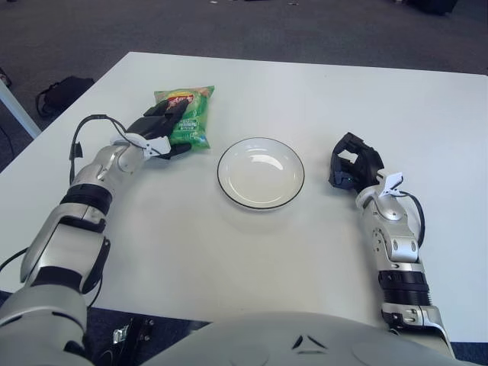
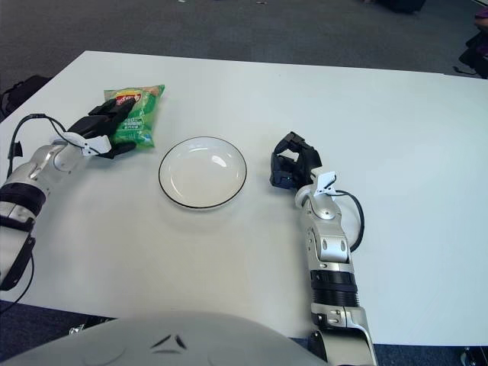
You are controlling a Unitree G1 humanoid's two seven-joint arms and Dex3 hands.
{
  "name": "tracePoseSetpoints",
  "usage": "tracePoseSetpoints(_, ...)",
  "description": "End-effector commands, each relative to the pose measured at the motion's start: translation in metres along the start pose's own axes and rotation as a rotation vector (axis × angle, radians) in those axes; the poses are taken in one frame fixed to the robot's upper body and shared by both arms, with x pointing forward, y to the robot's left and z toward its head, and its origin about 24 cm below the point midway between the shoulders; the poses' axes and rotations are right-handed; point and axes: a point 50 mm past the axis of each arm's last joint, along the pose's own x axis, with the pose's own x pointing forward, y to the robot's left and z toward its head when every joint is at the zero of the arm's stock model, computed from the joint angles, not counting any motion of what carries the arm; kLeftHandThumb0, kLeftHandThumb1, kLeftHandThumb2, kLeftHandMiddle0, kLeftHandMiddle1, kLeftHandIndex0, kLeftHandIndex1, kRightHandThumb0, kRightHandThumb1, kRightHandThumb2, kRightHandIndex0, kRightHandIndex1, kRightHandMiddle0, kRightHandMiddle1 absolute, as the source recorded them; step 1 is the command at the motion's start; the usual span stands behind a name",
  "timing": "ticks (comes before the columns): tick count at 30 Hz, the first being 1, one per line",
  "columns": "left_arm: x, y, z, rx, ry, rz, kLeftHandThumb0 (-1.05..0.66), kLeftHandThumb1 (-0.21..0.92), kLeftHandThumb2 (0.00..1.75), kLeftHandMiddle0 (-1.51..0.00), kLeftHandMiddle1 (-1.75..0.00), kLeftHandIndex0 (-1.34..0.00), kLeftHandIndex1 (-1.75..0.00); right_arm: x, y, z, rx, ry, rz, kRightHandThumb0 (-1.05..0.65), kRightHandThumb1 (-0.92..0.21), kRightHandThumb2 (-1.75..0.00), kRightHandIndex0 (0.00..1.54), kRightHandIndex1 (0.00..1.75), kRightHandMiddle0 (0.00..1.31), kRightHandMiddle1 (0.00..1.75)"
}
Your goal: Put the snack into the plate.
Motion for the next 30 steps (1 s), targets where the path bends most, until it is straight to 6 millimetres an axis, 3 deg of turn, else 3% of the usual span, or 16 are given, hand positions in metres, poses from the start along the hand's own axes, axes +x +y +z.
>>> tracePoseSetpoints(1,-0.002,-0.023,-0.003,-0.028,0.022,-0.148,-1.03,0.92,0.51,0.0,0.0,-0.02,-0.03,-0.016,-0.006,-0.032,-0.015,0.149,-0.013,-0.5,-0.27,-1.37,1.12,1.75,0.66,1.75)
tracePoseSetpoints(8,0.0,-0.035,-0.006,-0.122,0.072,-0.272,-0.96,0.92,0.52,-0.06,-0.02,0.0,-0.28,-0.017,-0.006,-0.031,-0.011,0.15,-0.009,-0.51,-0.25,-1.4,1.13,1.75,0.67,1.75)
tracePoseSetpoints(10,0.0,-0.039,-0.007,-0.13,0.091,-0.285,-0.94,0.92,0.49,-0.11,-0.05,0.0,-0.4,-0.017,-0.005,-0.031,-0.008,0.15,-0.008,-0.51,-0.24,-1.41,1.13,1.75,0.68,1.75)
tracePoseSetpoints(12,0.001,-0.042,-0.009,-0.112,0.111,-0.278,-0.92,0.92,0.45,-0.17,-0.18,0.0,-0.58,-0.017,-0.005,-0.031,-0.005,0.151,-0.01,-0.51,-0.24,-1.41,1.13,1.75,0.68,1.75)
tracePoseSetpoints(14,0.001,-0.043,-0.01,-0.075,0.127,-0.258,-0.87,0.91,0.41,-0.22,-0.66,-0.02,-1.01,-0.017,-0.005,-0.031,-0.002,0.152,-0.012,-0.51,-0.23,-1.42,1.13,1.75,0.69,1.75)
tracePoseSetpoints(16,0.0,-0.046,-0.011,-0.026,0.144,-0.232,-0.81,0.86,0.42,-0.24,-1.01,-0.03,-1.35,-0.017,-0.004,-0.031,0.0,0.152,-0.014,-0.52,-0.22,-1.43,1.12,1.75,0.69,1.75)
tracePoseSetpoints(18,0.0,-0.048,-0.013,0.019,0.161,-0.189,-0.59,0.61,0.84,-0.39,-1.44,-0.32,-1.57,-0.017,-0.004,-0.031,0.001,0.152,-0.015,-0.52,-0.21,-1.45,1.13,1.75,0.7,1.75)
tracePoseSetpoints(20,-0.001,-0.049,-0.014,0.039,0.168,-0.156,-0.31,0.38,1.13,-0.58,-1.46,-0.46,-1.65,-0.017,-0.004,-0.031,0.002,0.151,-0.015,-0.53,-0.2,-1.46,1.13,1.75,0.71,1.75)
tracePoseSetpoints(23,-0.002,-0.051,-0.015,0.044,0.184,-0.098,-0.1,0.19,1.36,-0.75,-1.46,-0.57,-1.72,-0.018,-0.004,-0.031,0.004,0.149,-0.015,-0.53,-0.19,-1.47,1.14,1.75,0.72,1.75)
tracePoseSetpoints(30,-0.005,-0.055,-0.017,0.02,0.238,0.031,-0.01,0.09,1.5,-0.83,-1.52,-0.6,-1.74,-0.018,-0.004,-0.031,0.012,0.146,-0.012,-0.53,-0.18,-1.48,1.15,1.75,0.73,1.75)
